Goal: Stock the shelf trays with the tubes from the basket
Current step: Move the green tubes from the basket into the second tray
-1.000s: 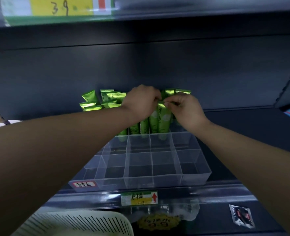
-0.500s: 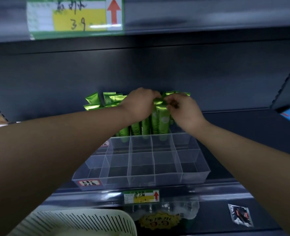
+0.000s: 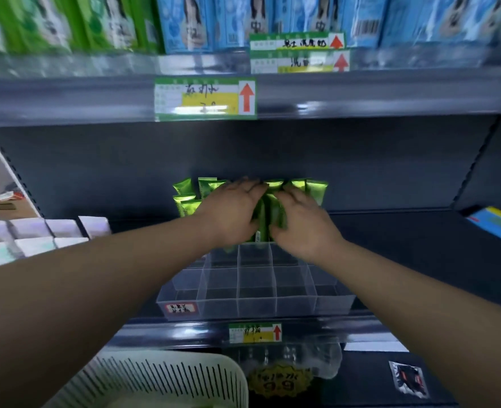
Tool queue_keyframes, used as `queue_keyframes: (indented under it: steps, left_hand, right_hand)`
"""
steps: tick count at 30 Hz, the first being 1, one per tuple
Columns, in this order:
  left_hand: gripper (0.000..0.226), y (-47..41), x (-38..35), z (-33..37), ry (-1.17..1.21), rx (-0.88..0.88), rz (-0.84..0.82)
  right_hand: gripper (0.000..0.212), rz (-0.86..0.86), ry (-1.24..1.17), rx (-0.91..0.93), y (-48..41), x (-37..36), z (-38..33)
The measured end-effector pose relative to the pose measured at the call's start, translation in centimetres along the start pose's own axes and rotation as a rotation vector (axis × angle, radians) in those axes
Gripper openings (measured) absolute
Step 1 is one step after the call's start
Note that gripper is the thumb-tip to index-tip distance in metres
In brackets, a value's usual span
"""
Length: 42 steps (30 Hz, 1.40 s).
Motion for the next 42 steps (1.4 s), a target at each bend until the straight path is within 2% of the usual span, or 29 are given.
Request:
queue_keyframes:
  steps: [14, 25, 32, 42]
  left_hand:
    - [0.082, 11.6, 0.3, -2.1, -0.053, 0.183, -0.066]
    - [0.086, 21.6, -0.5, -5.3, 0.018, 0.314, -0.006]
    - [0.087, 27.7, -3.5, -7.2, -0.007, 0.398, -0.077]
    - [0.082, 34.2, -9.5, -10.0, 0.079, 0.469, -0.188]
  right_hand:
    - [0.083, -0.147, 0.072, 0.083, 5.2, -0.6, -9.2]
    - [0.085, -0.19, 0.027, 0.193, 10.8, -4.4, -16.7]
    - [0.086, -0.298, 0.016, 0.269, 13.8, -7.9, -20.8]
    - [0.088, -0.403, -0.053, 0.329, 16.6, -13.0, -23.7]
Point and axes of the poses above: each hand's wrist, its own y-axis away from the middle knuckle, its own x-axis out of the back of the hand, z = x × y, the point moved 5 cm from there along -y, towards the middle knuckle, and after that the axes turned 13 degrees about y, right-handed, at the moved point
